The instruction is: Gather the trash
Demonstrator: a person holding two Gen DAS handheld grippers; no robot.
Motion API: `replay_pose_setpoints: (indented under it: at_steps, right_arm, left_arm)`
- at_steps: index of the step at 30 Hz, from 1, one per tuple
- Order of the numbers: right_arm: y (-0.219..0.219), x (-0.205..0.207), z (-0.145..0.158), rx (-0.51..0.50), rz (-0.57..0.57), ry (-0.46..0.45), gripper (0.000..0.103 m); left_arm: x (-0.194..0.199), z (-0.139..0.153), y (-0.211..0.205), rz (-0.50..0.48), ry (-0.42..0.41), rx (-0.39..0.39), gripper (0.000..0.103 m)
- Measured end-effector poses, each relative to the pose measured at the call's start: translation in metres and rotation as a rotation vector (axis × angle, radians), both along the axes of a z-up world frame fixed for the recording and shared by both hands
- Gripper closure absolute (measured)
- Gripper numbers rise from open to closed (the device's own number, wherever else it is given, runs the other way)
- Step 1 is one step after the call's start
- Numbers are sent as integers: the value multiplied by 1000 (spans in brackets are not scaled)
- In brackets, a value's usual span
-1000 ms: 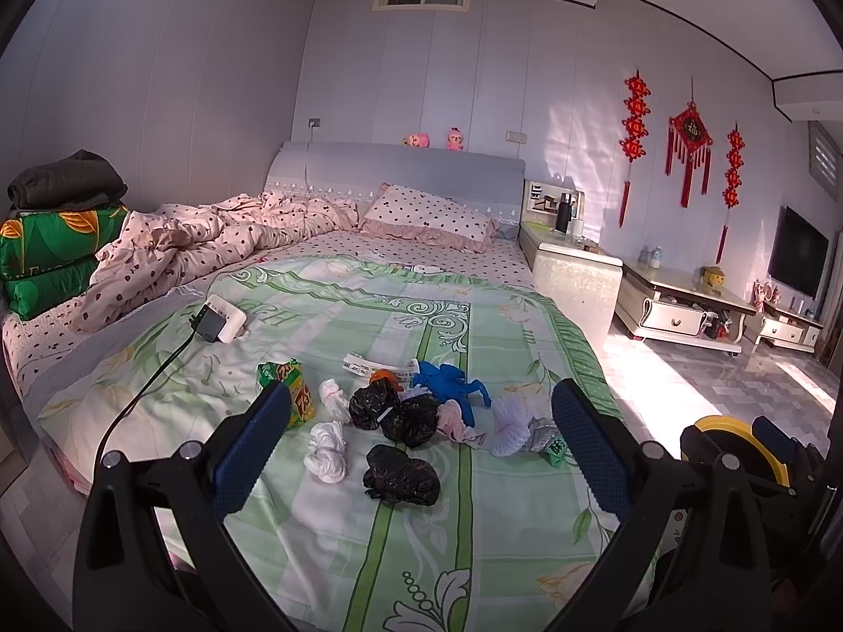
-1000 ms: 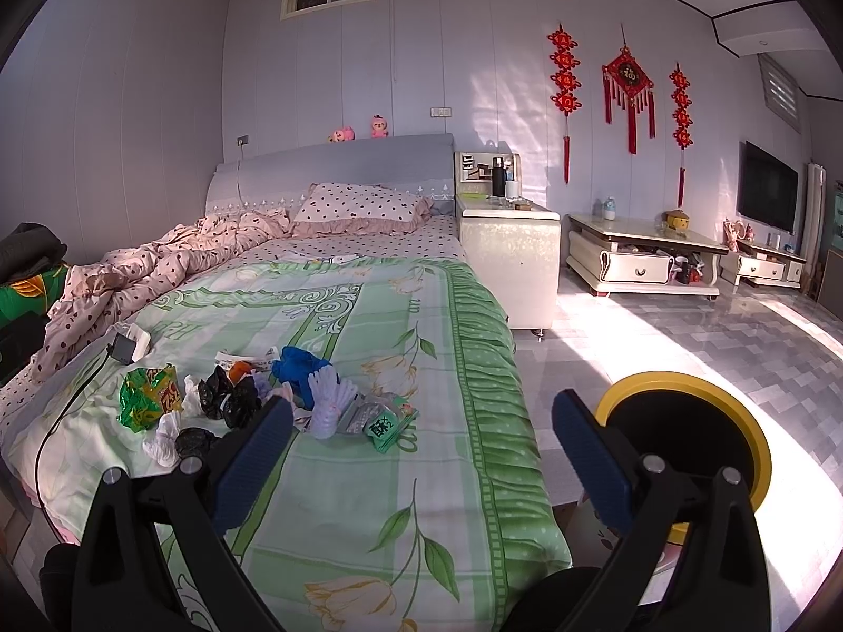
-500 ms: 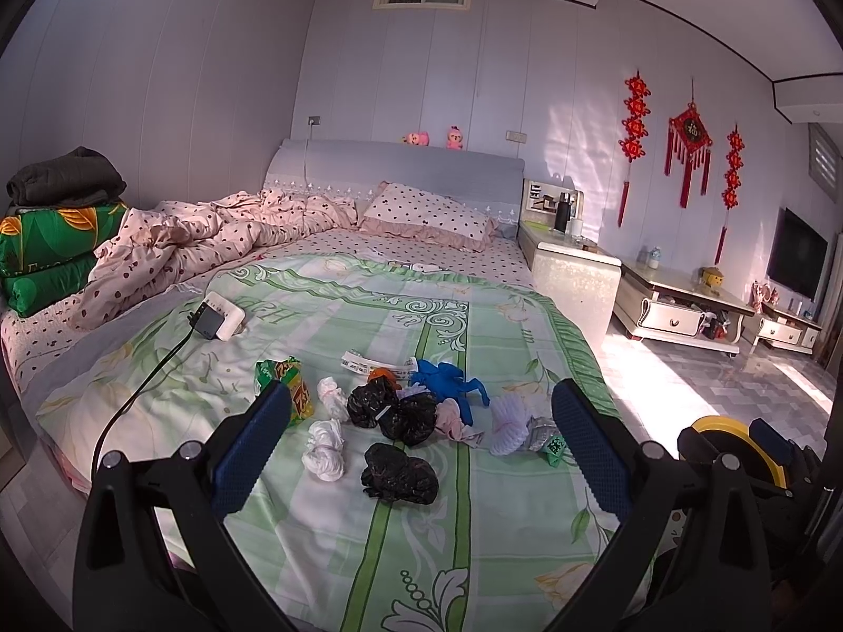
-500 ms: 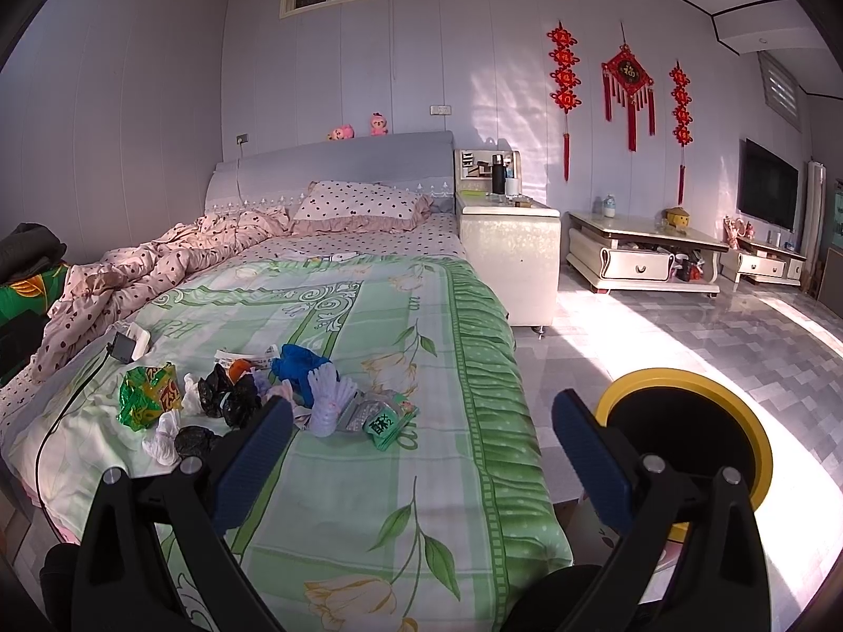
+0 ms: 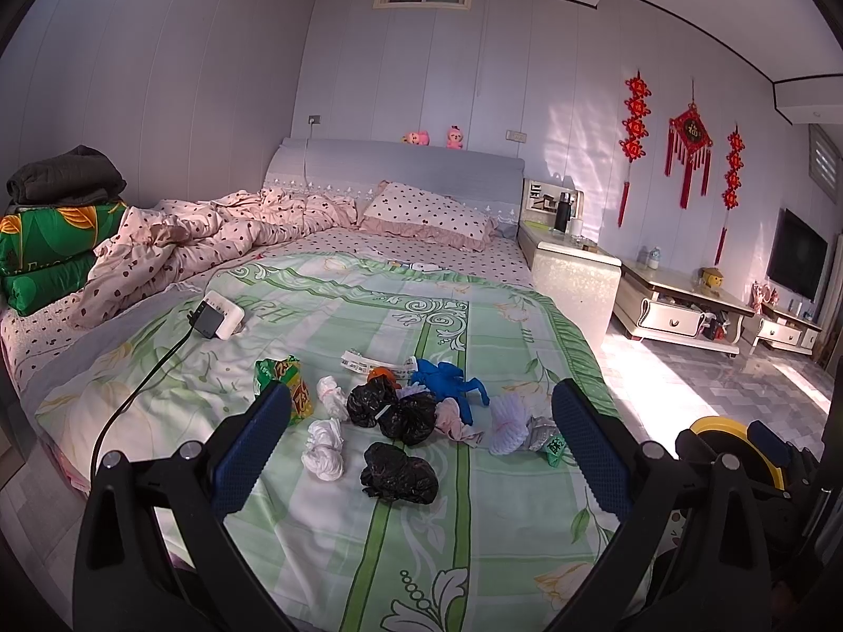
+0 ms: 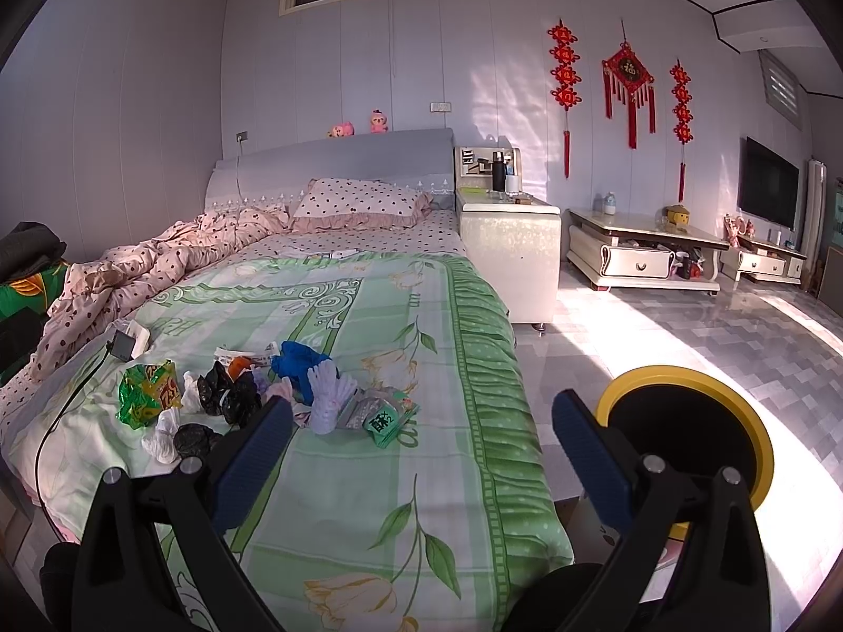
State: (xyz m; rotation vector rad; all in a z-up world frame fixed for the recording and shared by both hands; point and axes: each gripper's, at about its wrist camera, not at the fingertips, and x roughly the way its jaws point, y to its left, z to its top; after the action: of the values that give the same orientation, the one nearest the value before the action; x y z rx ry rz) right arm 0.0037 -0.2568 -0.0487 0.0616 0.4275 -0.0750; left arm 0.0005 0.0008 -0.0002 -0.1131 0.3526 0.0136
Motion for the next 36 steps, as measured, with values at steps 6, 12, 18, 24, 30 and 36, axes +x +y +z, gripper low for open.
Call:
replay_pose_setpoints:
  at_steps: [6,12,18,24,30,36]
  right_arm:
    - [-2,3,-4,2,2,3,8]
    - [-2,3,-5,2,2,5,8]
    - [-2,3,-8,5,3,7,8]
    - [-1,-1,-17,7,3,8,8]
    - [-2,-2,-22,14,2,18,8]
    - [-6,2,-20,27,4,40,8]
  left_arm:
    - [0,0,0,0,1,0,8]
    - [0,0,0,-1,1,-2,8]
    - [0,0,0,0,1,-2,8]
    - [0,0,0,0,1,-1,8]
    - [2,-4,0,3,3,0,8]
    - [5,-12,-2,19,10,4,8]
